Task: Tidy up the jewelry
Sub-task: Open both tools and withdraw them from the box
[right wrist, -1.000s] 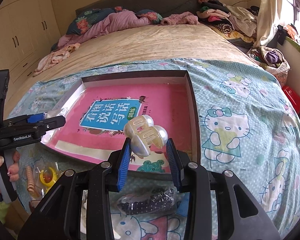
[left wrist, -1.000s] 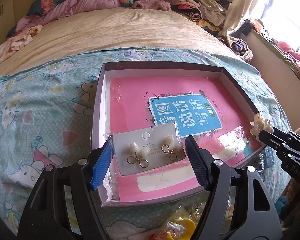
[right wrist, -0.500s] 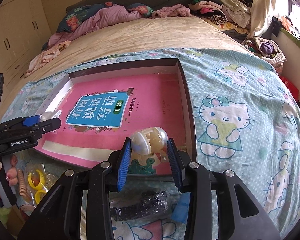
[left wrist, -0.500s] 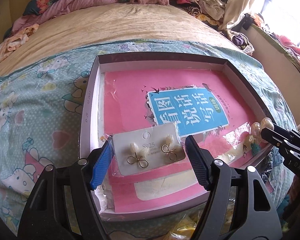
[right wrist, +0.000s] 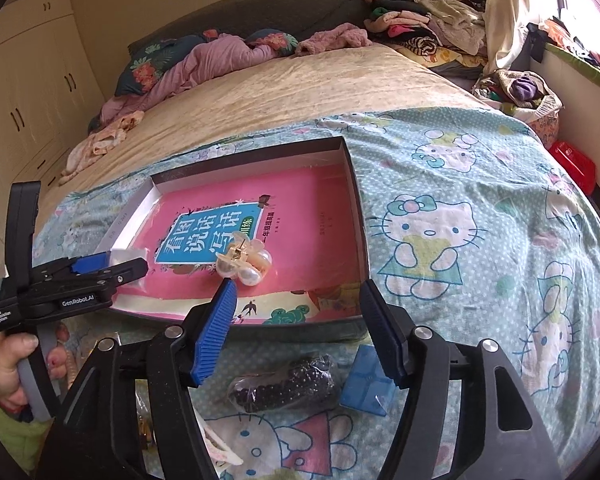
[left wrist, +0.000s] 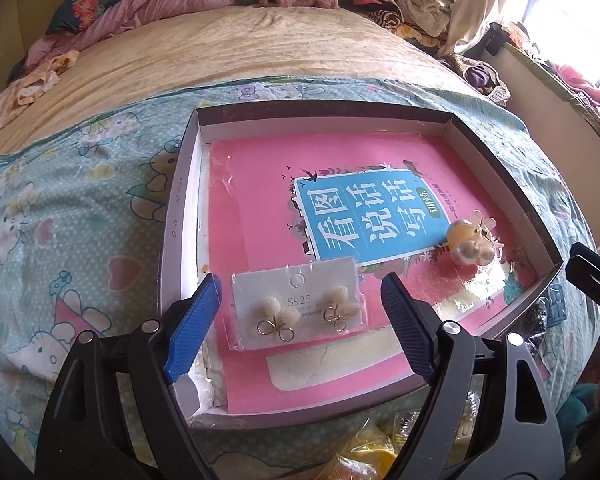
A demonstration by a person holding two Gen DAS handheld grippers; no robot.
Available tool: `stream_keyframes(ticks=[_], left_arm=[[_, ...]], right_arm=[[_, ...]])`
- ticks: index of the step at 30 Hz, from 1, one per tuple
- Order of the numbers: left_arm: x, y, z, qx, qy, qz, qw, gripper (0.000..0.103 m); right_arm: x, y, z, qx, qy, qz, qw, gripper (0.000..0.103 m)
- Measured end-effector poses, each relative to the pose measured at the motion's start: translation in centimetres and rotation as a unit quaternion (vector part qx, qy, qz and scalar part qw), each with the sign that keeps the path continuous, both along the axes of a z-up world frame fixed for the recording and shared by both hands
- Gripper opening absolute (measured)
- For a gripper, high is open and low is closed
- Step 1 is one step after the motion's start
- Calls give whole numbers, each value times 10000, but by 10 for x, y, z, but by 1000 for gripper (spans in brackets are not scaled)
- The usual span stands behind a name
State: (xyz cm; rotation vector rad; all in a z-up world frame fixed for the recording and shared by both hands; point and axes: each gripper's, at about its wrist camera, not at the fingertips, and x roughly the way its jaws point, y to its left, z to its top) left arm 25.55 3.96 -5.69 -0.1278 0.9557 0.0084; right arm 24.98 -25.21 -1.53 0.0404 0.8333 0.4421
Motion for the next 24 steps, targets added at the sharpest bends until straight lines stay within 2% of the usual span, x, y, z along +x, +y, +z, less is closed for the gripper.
stream_keyframes(ticks=[6,11,24], left_arm=[[-7,2,11,-18,-97,89,9999,84],[-19,7,30,-184,-264,162,9994,92],[-66,19,96,-446,-1032,276,9933,93]], right_arm=[[-14,-13,15,179,-142,-115,9997,79],[-24,-19,30,310,-286,-152,9990,84],[-62,-28,78,537,-853,-57,9949,92]])
